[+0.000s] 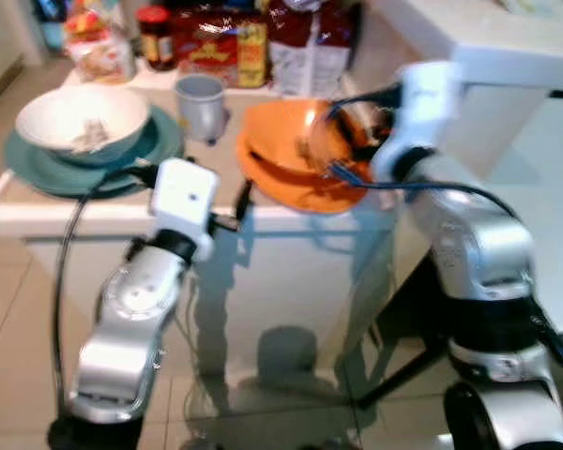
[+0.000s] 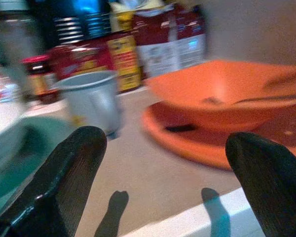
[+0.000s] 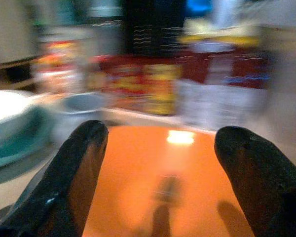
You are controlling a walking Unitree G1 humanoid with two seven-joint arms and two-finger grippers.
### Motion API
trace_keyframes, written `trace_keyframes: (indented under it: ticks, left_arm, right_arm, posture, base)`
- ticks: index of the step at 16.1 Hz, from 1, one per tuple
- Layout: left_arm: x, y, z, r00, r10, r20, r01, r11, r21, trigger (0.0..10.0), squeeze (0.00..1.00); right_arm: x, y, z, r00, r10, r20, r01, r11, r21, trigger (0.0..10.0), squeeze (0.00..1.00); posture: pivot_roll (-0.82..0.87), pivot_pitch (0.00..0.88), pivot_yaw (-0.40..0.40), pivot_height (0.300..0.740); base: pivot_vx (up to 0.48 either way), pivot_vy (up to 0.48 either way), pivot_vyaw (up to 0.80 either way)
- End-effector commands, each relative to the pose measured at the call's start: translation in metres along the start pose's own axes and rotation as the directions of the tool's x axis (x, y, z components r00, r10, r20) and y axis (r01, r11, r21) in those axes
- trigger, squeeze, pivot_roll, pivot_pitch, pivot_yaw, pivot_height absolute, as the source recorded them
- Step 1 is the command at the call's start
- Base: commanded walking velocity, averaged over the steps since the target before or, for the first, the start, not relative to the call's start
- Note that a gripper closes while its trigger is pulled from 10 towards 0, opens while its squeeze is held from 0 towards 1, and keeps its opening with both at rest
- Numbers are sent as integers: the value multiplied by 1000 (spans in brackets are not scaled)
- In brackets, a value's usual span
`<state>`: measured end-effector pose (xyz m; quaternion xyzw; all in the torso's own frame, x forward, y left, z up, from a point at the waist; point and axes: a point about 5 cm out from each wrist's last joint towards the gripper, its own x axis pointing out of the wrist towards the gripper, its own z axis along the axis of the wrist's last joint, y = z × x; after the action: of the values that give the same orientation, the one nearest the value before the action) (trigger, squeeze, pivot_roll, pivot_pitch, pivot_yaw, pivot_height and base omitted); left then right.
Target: Setting the table
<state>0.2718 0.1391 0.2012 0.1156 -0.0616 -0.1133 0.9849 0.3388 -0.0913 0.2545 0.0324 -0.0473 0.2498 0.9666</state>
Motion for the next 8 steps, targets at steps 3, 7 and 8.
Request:
trace_keyframes:
  ticks: [3, 7, 8]
  left_arm:
    - [-2, -2, 3, 1000, 0, 15, 0, 1000, 11, 10000, 0]
    - [0, 0, 3, 1000, -7, 16, 7, 1000, 22, 10000, 0]
    - [0, 0, 4, 1000, -7, 15, 7, 1000, 24, 10000, 0]
  right_arm:
    - [10, -4, -1, 997, 45, -63, -45, 999, 9, 10000, 1000]
    - [40, -8, 7, 996, 18, -89, -19, 1000, -18, 10000, 1000]
    - [47, -12, 5, 993, -3, -116, 1, 1000, -18, 10000, 1000]
  posture:
    - [27, 45, -75, 740]
    - [33, 53, -73, 740]
    - [39, 57, -78, 740]
  base:
    - [0, 0, 0]
    - [0, 0, 0]
    - [0, 0, 0]
